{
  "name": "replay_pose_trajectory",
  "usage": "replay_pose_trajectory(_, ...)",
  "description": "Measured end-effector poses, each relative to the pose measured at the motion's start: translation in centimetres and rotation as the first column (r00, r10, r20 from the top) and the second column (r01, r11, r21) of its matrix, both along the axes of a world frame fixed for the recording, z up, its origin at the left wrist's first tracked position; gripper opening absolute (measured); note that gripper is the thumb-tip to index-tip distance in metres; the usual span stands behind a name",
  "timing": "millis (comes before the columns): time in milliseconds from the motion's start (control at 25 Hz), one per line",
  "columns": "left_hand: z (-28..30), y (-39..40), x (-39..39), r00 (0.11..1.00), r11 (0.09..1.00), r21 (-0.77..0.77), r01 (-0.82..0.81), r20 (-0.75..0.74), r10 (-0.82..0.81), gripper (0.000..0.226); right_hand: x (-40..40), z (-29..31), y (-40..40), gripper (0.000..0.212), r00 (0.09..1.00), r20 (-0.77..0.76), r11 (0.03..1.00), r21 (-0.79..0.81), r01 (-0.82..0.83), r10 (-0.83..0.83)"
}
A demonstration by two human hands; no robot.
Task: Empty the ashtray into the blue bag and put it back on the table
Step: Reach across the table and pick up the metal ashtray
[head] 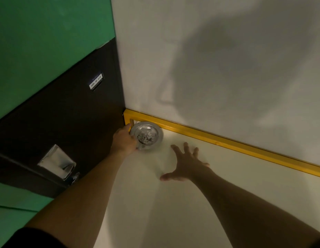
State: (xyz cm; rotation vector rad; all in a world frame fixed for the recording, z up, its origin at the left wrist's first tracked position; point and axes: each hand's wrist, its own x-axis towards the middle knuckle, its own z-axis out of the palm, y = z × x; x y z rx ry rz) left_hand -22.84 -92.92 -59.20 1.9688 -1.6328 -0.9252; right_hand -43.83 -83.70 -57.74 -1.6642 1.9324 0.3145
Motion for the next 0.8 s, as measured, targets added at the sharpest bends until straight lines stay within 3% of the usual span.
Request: replay_pose_trajectory(800,0.23,0.12,-0.38,0.996,0.997,-0.074,-0.014,-0.091,0.007,0.048,-0.13,-0.49,-0.23,0.133,1.000,0.020,1.000,-0.018,0.002,-0.002)
